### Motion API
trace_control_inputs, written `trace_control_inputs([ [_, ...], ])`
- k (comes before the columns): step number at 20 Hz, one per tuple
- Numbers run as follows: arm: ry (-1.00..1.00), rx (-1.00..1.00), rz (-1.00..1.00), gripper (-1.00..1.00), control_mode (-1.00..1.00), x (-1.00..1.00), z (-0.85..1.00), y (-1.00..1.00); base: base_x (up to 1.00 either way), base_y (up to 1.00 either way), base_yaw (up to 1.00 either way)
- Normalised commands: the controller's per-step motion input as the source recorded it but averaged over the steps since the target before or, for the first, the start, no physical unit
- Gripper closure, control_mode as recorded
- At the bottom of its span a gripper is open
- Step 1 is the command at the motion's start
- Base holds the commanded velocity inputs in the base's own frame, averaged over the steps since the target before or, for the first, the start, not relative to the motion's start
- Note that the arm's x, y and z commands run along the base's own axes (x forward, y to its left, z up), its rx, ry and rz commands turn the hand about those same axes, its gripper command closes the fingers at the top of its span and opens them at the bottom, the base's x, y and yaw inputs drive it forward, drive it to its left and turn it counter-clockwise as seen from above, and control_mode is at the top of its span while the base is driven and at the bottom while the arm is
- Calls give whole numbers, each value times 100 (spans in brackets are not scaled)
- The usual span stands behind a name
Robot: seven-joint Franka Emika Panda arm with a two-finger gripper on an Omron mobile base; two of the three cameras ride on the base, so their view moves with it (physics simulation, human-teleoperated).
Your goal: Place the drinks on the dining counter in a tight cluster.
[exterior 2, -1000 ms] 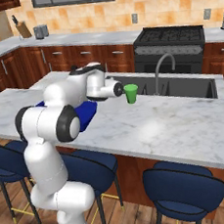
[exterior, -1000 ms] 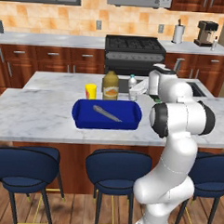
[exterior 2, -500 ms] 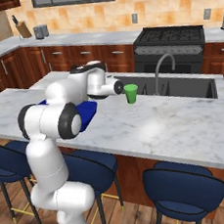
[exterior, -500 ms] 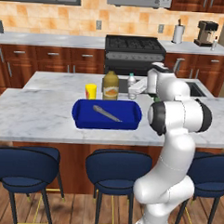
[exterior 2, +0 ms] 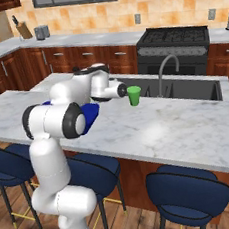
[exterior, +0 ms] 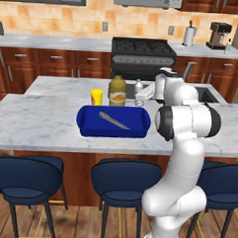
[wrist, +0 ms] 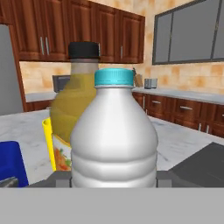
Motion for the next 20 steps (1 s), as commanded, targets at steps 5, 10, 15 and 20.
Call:
trace_control_inputs([
  [5, 0, 0, 0, 100, -100, 10, -14, 0, 0, 0, 0],
  [10, 0, 0, 0, 100, -100, 7, -15, 0, 0, 0, 0],
  [15, 0, 0, 0, 100, -100, 2, -12, 0, 0, 0, 0],
  [20, 0, -1, 0, 100, -100, 0, -13, 0, 0, 0, 0],
])
